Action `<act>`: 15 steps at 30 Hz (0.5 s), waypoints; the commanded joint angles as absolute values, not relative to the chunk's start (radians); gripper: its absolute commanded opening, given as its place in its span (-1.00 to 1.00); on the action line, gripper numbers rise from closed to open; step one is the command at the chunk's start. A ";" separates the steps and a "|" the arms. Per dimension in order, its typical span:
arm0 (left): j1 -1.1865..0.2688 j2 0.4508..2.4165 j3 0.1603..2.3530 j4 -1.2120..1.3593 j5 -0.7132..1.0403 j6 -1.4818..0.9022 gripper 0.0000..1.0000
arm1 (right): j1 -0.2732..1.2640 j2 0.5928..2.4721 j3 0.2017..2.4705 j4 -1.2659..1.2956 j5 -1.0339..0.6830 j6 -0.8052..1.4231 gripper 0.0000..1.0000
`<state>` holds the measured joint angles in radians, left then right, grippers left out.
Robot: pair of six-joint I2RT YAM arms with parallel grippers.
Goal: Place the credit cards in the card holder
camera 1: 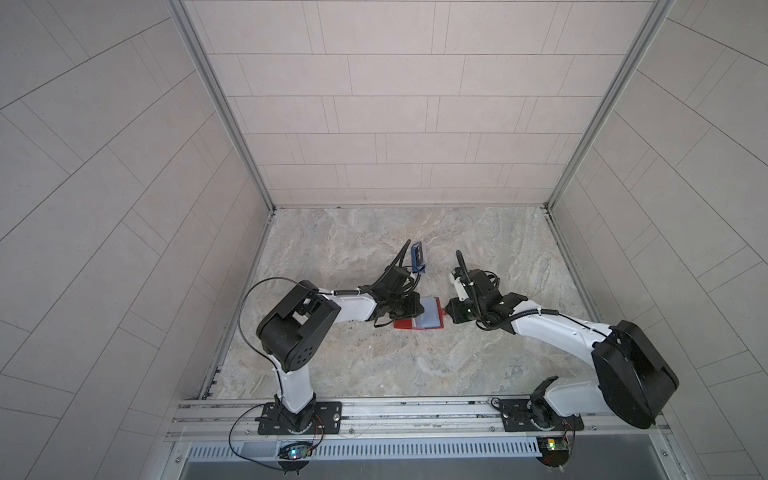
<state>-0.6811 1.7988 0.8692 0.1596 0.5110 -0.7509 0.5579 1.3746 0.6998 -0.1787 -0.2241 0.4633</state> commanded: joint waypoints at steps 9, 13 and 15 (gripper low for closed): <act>-0.681 1.757 0.844 0.162 0.504 -0.736 -0.89 | 0.557 1.491 0.737 -0.111 -0.441 0.469 -0.83; -0.681 1.753 0.842 0.164 0.505 -0.735 -0.89 | 0.558 1.536 0.744 -0.075 -0.470 0.484 -0.84; -0.681 1.750 0.839 0.165 0.506 -0.733 -0.88 | 0.558 1.555 0.748 -0.059 -0.474 0.496 -0.84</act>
